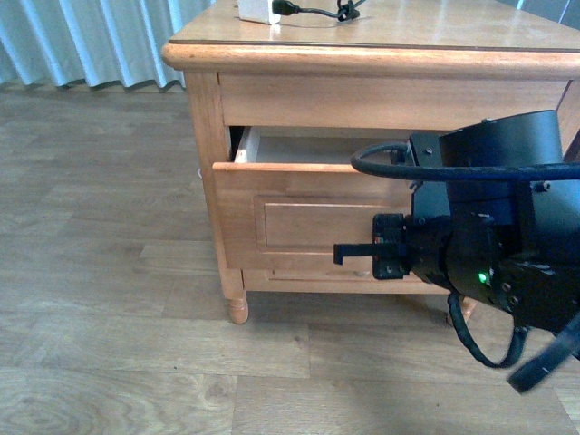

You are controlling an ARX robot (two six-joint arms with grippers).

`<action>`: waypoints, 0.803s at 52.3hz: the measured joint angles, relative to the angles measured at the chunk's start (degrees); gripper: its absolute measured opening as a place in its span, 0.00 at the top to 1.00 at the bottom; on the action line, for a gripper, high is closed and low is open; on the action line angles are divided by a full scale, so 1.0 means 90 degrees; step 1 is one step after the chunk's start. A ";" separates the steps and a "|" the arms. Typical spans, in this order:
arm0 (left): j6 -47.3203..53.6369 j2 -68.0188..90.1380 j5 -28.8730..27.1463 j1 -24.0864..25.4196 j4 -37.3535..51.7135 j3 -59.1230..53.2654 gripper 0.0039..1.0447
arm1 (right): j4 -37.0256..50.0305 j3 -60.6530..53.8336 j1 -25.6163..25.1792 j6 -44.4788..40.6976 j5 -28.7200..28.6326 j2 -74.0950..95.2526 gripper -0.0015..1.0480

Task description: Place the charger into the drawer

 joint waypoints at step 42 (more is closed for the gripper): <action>0.0000 -0.0002 0.0000 0.0000 0.0000 0.0000 0.05 | -0.1579 -0.2093 0.0223 0.0495 -0.0478 -0.2939 0.28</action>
